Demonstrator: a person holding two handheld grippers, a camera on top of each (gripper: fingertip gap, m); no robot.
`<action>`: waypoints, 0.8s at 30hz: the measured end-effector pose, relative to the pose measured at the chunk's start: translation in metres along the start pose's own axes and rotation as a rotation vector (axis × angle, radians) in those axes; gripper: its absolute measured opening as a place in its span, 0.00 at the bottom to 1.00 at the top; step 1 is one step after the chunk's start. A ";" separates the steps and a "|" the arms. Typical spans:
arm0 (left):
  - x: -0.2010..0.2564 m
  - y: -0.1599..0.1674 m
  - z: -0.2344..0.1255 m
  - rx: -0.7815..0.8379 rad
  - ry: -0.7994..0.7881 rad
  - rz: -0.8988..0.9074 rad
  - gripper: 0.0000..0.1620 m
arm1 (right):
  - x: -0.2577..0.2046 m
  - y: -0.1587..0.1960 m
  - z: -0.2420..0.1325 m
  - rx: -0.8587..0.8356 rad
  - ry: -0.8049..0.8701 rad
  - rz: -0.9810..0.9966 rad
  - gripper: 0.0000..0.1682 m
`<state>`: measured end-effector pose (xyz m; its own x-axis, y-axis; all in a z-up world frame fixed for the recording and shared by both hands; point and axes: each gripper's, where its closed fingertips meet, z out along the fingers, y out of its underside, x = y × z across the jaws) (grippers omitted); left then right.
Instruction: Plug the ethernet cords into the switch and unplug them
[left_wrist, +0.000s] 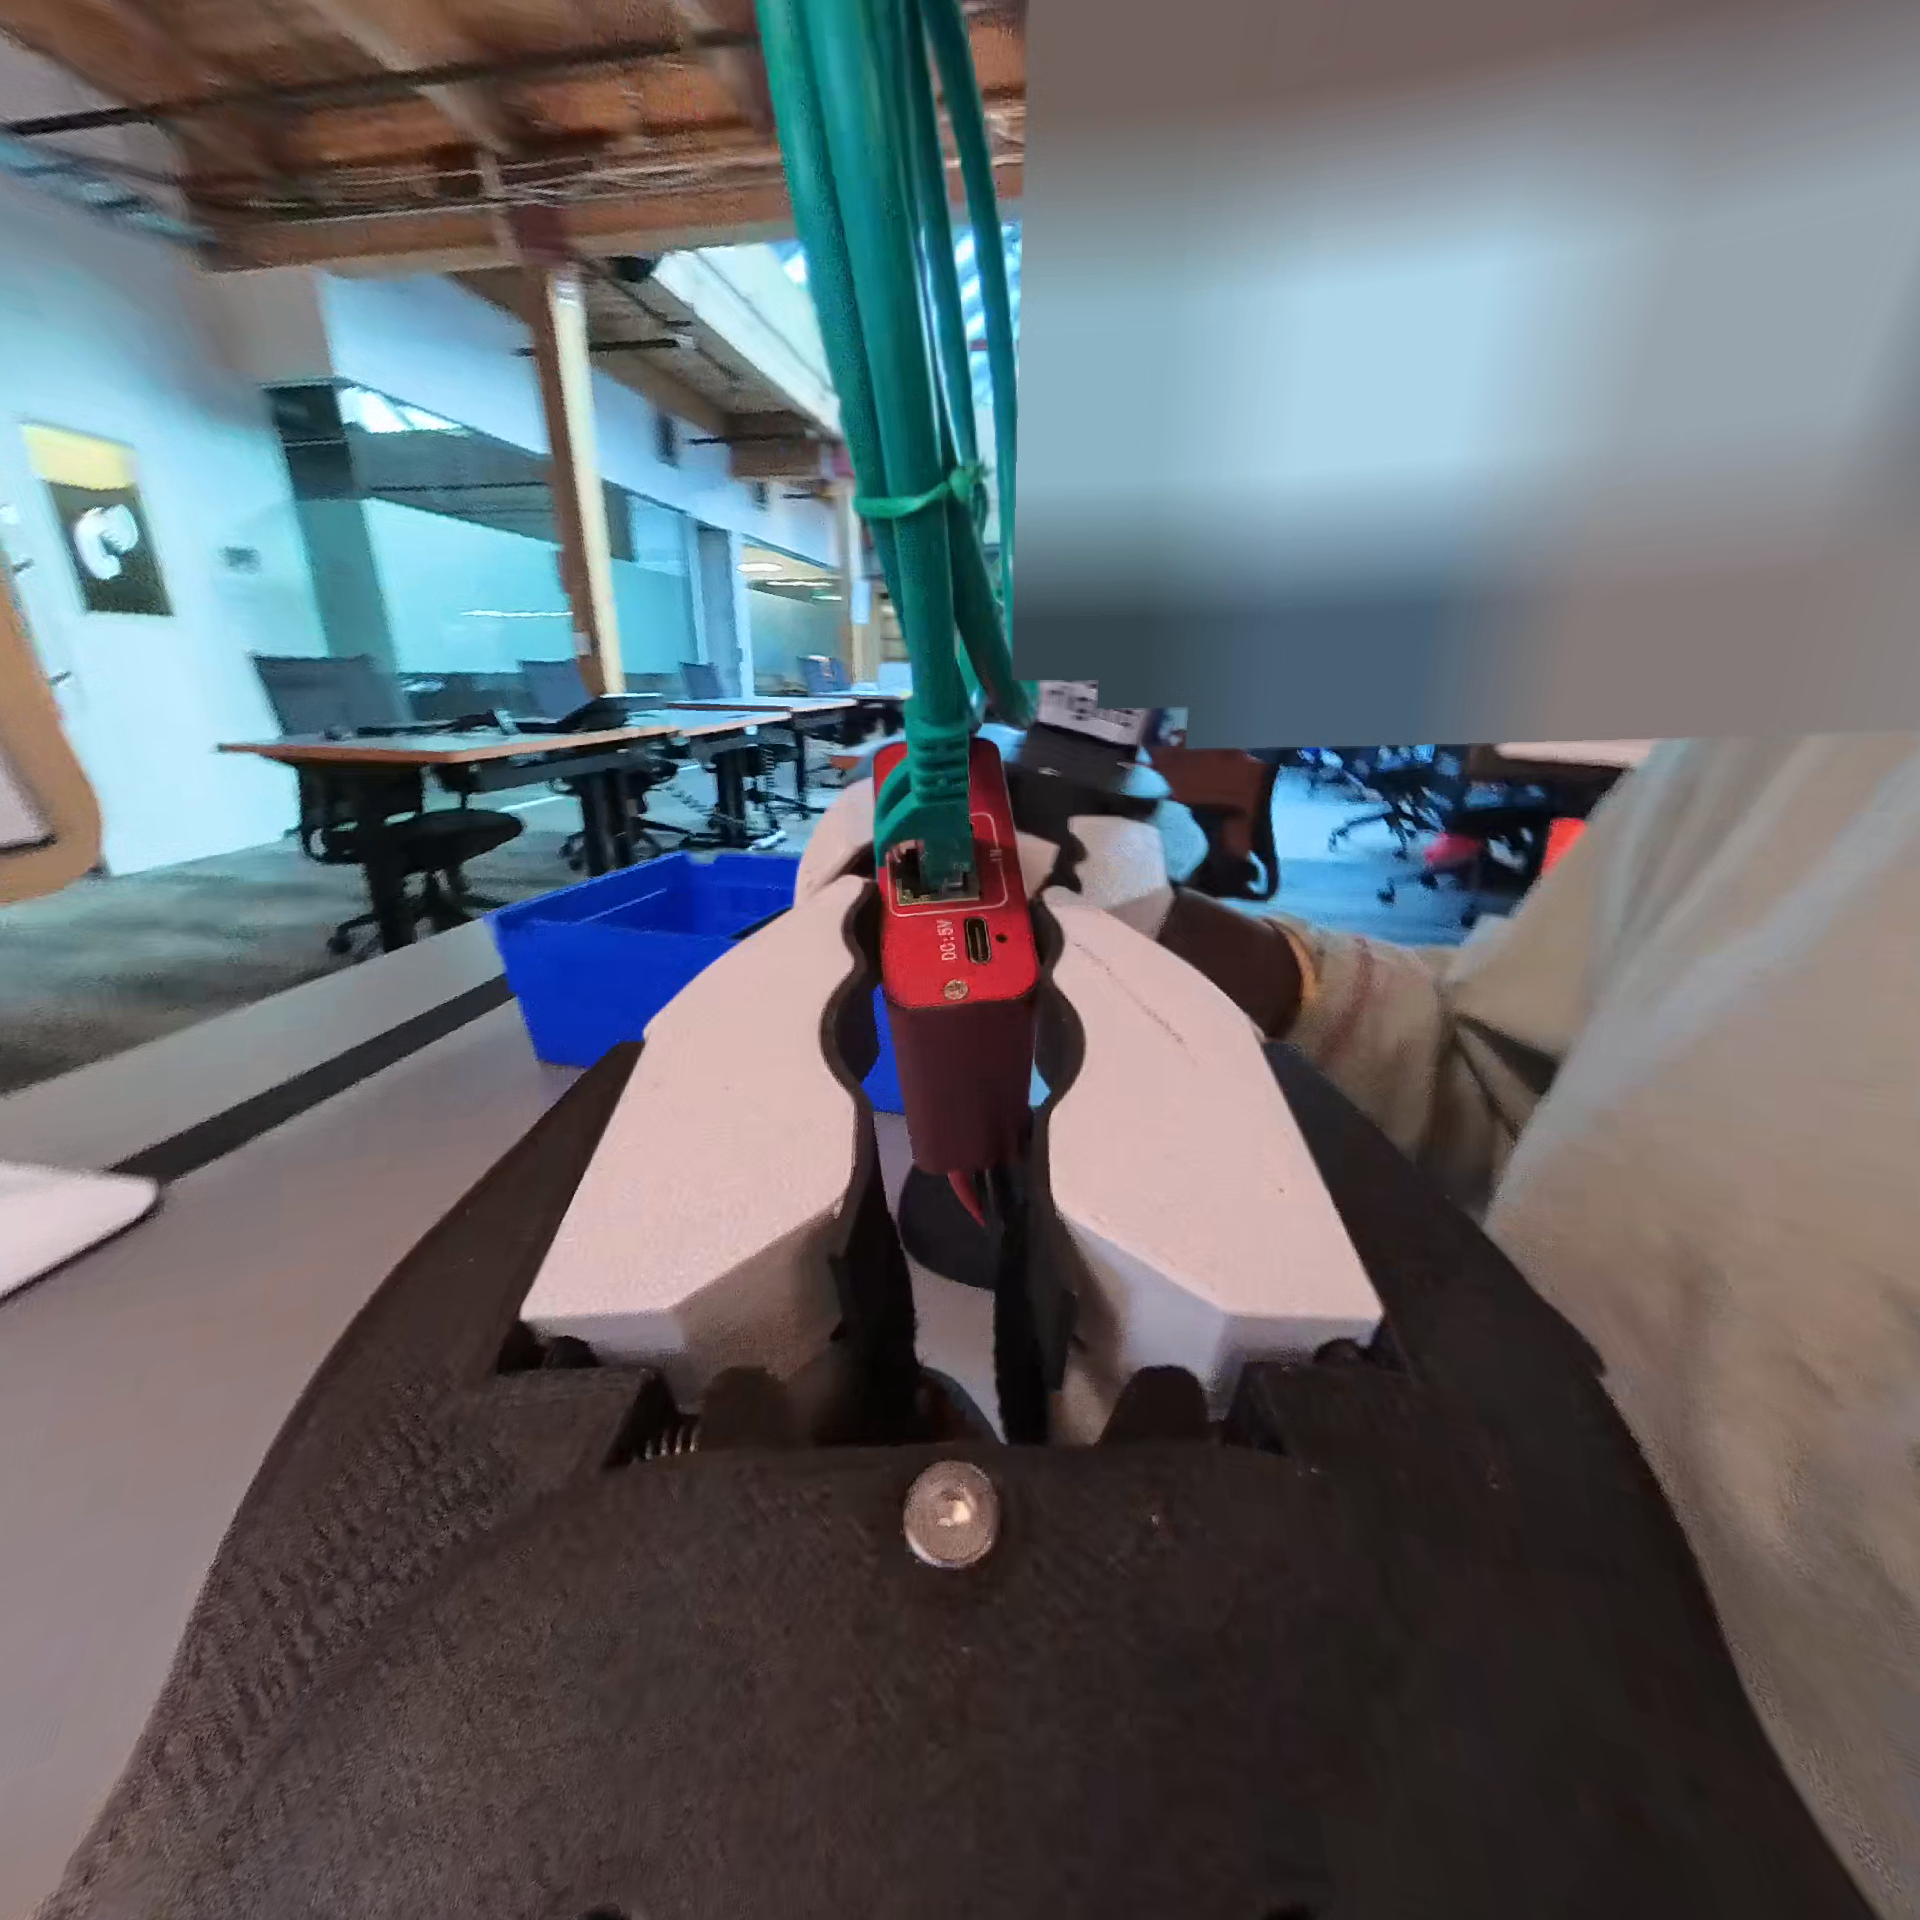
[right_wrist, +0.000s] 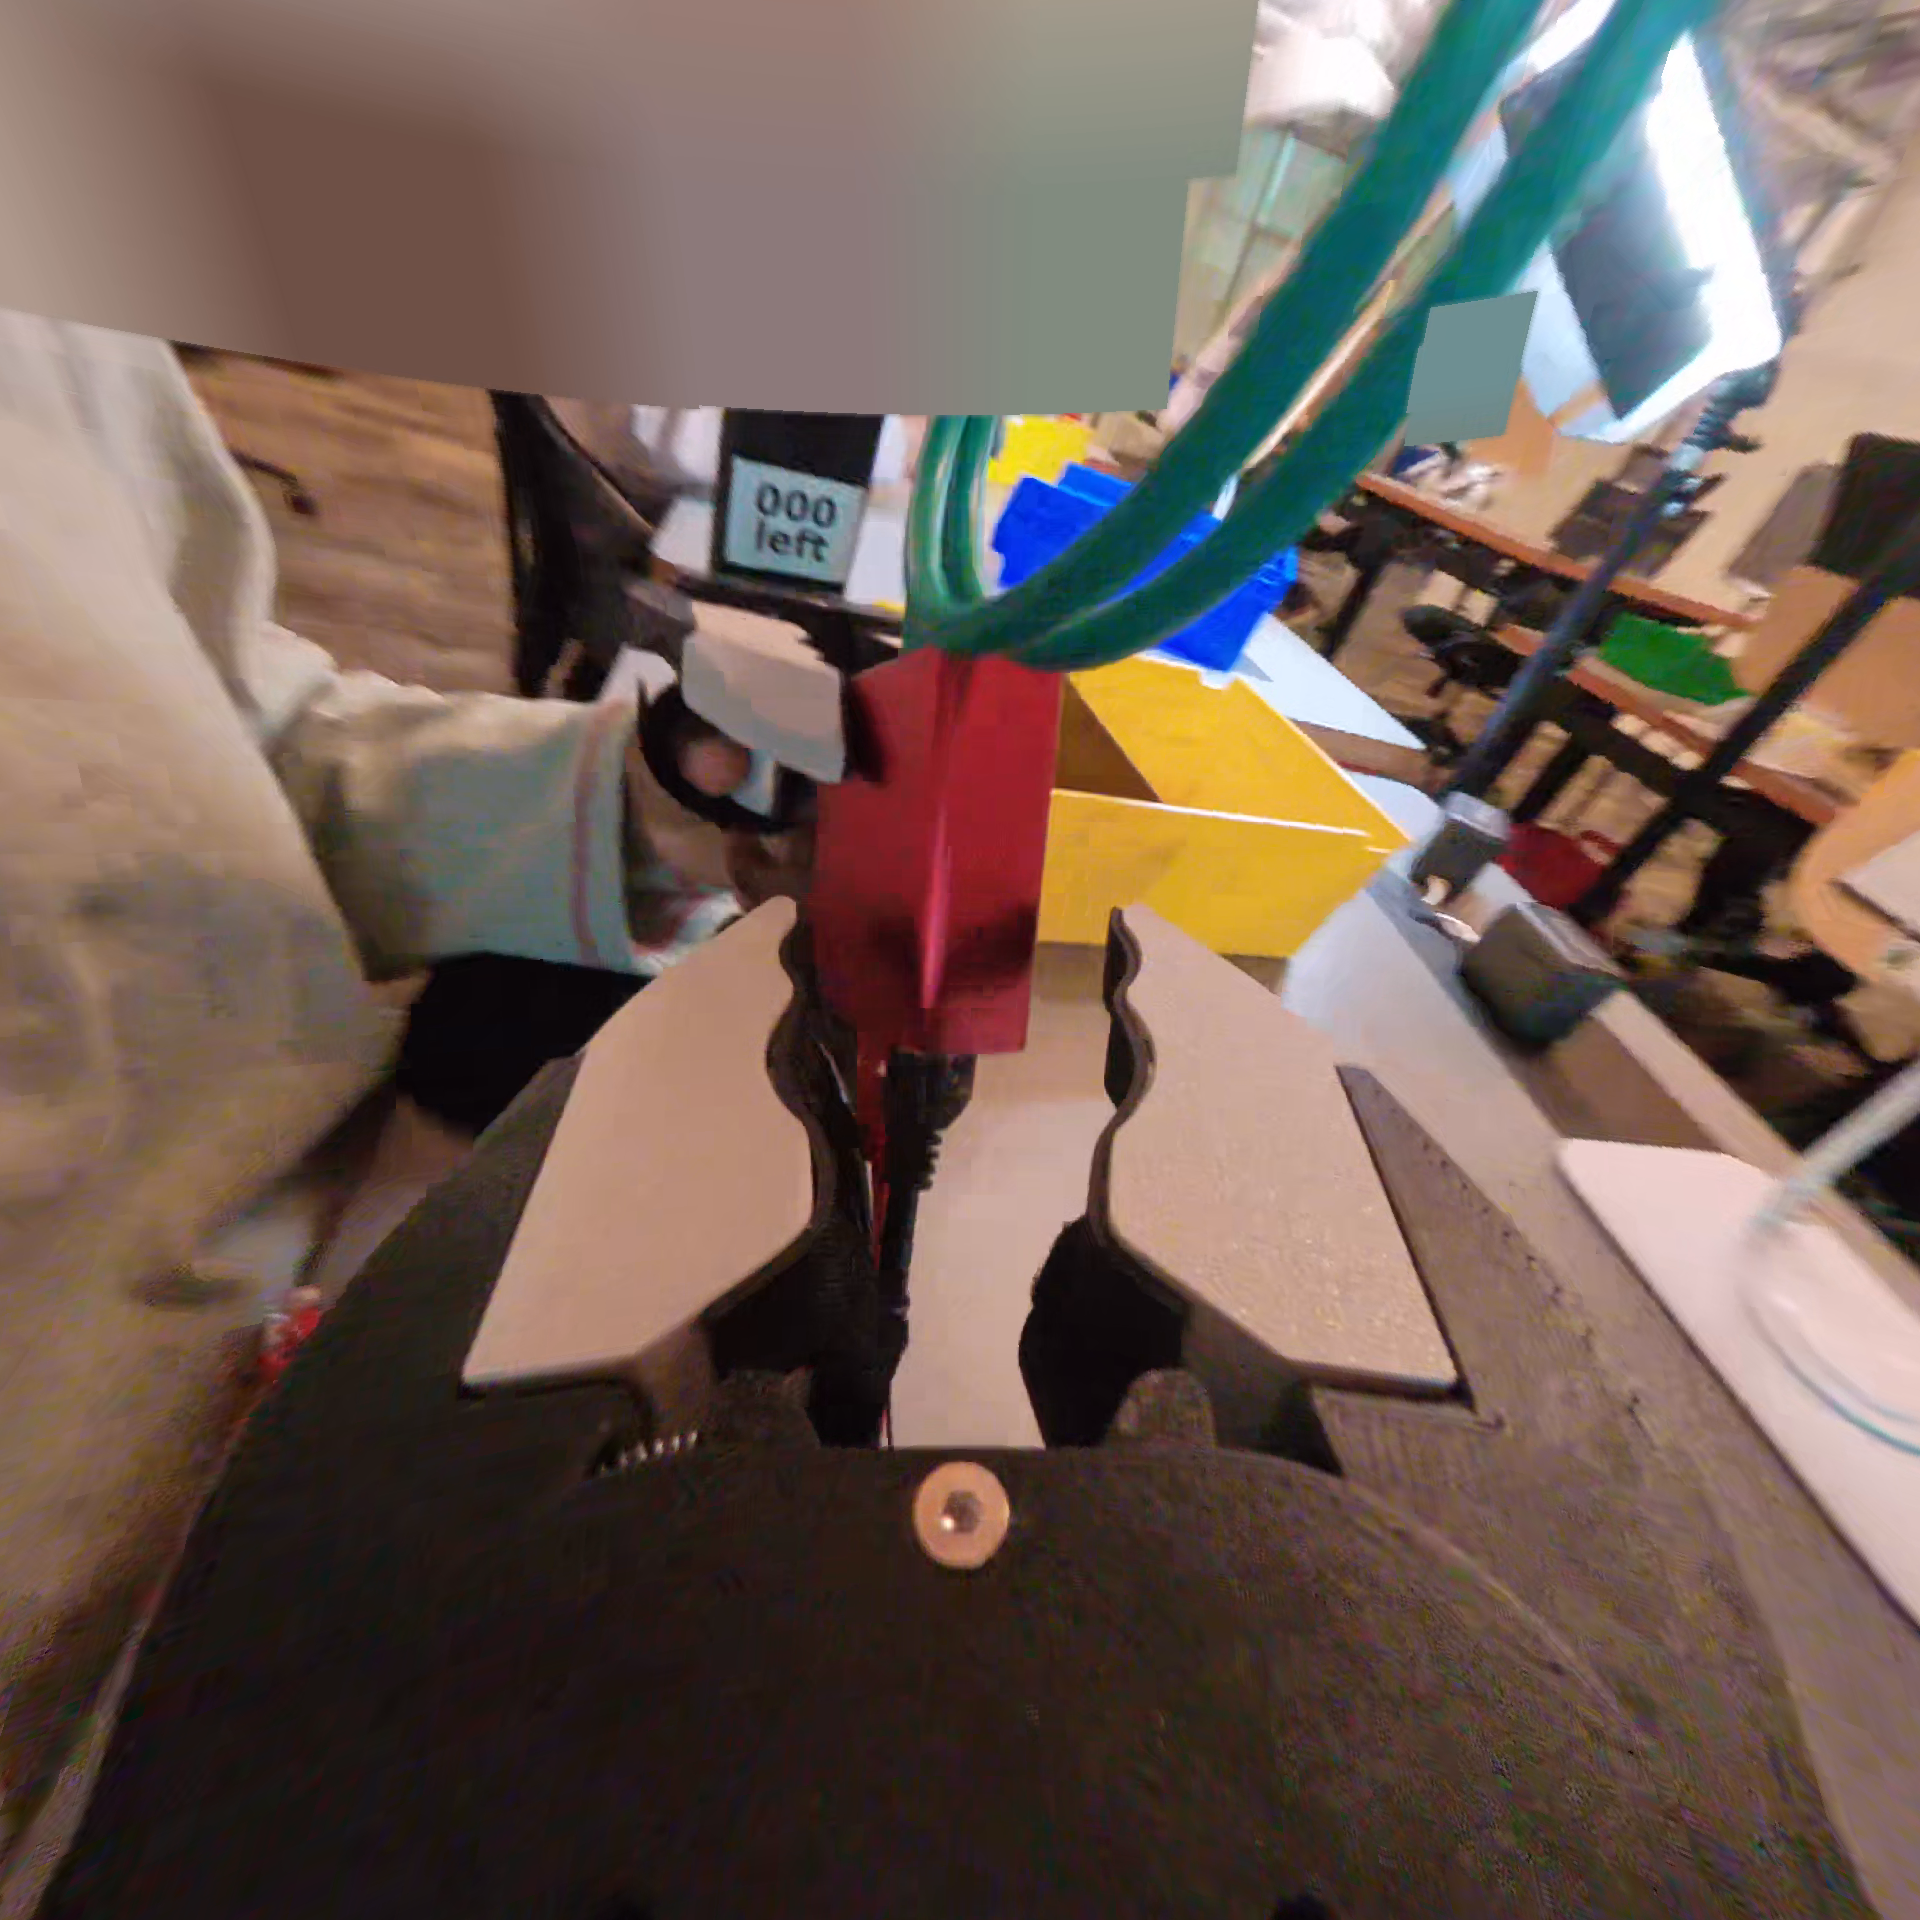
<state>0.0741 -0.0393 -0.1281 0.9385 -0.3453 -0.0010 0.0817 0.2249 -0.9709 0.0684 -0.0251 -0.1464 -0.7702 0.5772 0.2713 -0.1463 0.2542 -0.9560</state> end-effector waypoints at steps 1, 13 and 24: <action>0.006 -0.001 0.001 -0.008 0.026 0.029 0.16 | -0.008 -0.004 0.001 0.030 -0.062 0.042 0.31; -0.041 0.007 -0.015 0.047 -0.313 0.018 0.30 | 0.052 -0.035 -0.053 0.033 0.239 -0.126 0.16; -0.057 0.036 -0.032 0.011 -0.398 0.017 0.28 | 0.211 -0.082 -0.254 -0.126 0.974 -0.519 0.16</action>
<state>0.0127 -0.0405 -0.1711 0.9962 0.0380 0.0781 0.0668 0.2383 -0.9689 0.0753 0.2727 0.0179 0.1911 0.7265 0.6601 -0.2026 0.6872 -0.6977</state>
